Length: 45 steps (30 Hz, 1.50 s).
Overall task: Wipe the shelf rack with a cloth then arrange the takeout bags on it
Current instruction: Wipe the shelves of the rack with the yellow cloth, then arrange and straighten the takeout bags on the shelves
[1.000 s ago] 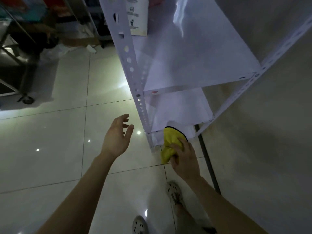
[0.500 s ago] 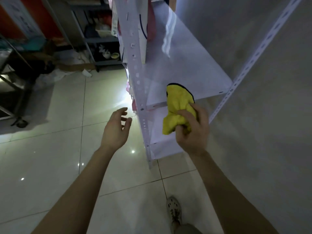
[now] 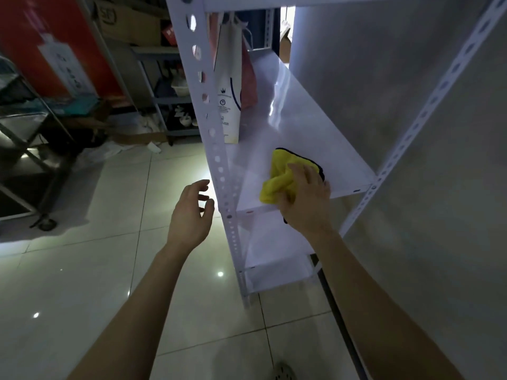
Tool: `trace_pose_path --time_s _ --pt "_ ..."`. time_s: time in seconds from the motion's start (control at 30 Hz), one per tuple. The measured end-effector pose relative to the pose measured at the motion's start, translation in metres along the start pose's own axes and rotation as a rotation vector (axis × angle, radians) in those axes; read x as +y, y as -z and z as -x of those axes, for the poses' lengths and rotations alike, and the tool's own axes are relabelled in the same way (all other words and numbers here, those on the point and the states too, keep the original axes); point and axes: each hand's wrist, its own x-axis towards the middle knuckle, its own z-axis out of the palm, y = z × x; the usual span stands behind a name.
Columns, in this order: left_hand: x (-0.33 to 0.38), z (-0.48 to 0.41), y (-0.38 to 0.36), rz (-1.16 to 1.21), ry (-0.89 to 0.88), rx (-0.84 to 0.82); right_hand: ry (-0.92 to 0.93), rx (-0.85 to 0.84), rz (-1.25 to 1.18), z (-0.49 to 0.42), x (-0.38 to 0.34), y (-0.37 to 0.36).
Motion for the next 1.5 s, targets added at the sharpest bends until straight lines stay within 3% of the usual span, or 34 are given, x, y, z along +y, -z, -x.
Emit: trace_pose_path --time_s 0.17,0.37,0.53,0.7,0.9,1.03,1.5 --pt "-0.015 -0.028 0.016 0.061 -0.049 -0.048 -0.017 0.215 -0.127 0.042 -0.009 0.022" --pt "-0.046 -0.061 0.059 0.067 -0.212 -0.177 -0.218 0.307 -0.120 0.107 -0.054 0.017" --pt "-0.080 -0.078 0.107 0.022 -0.300 -0.282 -0.400 0.244 -0.113 0.157 -0.114 -0.018" --pt "-0.114 -0.085 0.142 -0.048 -0.303 -0.411 -0.325 0.161 -0.141 0.164 -0.182 -0.063" --pt "-0.146 -0.119 0.171 -0.110 -0.326 -0.497 -0.256 0.066 -0.131 0.108 -0.245 -0.098" --pt "-0.164 -0.170 0.180 -0.132 -0.370 -0.501 -0.277 0.091 -0.122 0.045 -0.261 -0.115" --pt "-0.207 -0.456 0.220 -0.261 -0.409 -0.446 -0.177 0.187 -0.197 -0.240 -0.325 -0.200"
